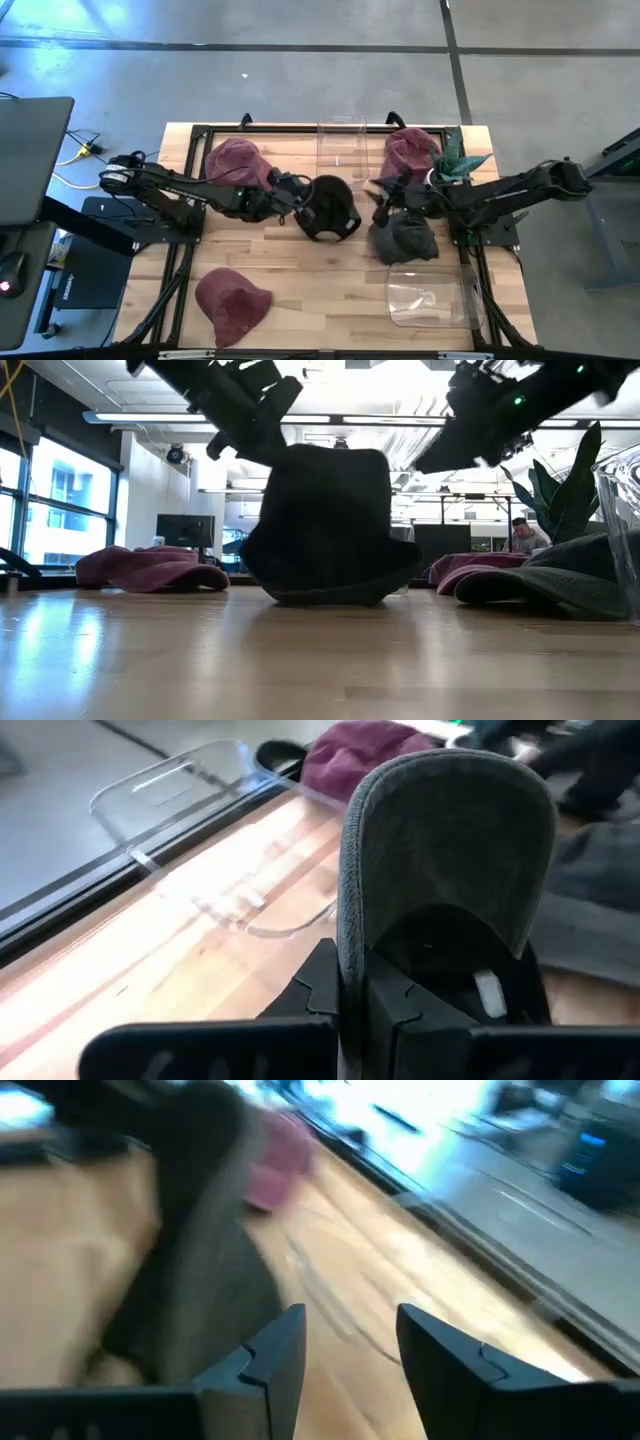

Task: Pick & Place hat
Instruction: Put the left black cap into the top transparent bin

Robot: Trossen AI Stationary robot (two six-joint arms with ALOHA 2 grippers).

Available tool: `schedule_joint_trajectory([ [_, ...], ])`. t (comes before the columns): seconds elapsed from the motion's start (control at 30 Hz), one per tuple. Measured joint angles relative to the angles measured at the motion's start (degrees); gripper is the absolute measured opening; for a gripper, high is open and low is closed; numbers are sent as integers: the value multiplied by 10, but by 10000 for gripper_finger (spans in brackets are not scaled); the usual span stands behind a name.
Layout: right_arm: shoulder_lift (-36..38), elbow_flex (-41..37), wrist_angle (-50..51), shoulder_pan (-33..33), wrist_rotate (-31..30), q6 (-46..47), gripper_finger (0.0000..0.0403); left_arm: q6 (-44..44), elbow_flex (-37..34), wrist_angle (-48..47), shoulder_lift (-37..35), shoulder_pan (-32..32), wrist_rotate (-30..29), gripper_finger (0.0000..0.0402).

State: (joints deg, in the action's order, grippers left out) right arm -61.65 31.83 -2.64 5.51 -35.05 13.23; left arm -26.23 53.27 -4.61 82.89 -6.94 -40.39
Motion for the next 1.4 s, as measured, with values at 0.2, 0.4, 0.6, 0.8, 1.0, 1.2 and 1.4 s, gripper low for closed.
schedule_joint_trajectory([
  [0.2,-24,58,58,92,9,-61,123,-11,0,1,0,2,-26,2],
  [0.4,-193,151,40,155,-3,-211,23,-11,0,28,0,-5,-73,1],
  [0.6,-384,259,28,154,-172,-254,15,37,0,77,0,-44,-155,0],
  [0.8,-513,309,-39,148,-370,-342,3,69,0,85,-39,-96,-213,0],
  [1.0,-593,341,-179,120,-450,-487,1,65,0,85,-50,-108,-197,0],
  [1.2,-622,345,-251,93,-464,-561,1,65,0,100,-50,-107,-166,0],
  [1.4,-620,339,-263,68,-480,-555,0,64,0,120,-50,-106,-99,0],
])
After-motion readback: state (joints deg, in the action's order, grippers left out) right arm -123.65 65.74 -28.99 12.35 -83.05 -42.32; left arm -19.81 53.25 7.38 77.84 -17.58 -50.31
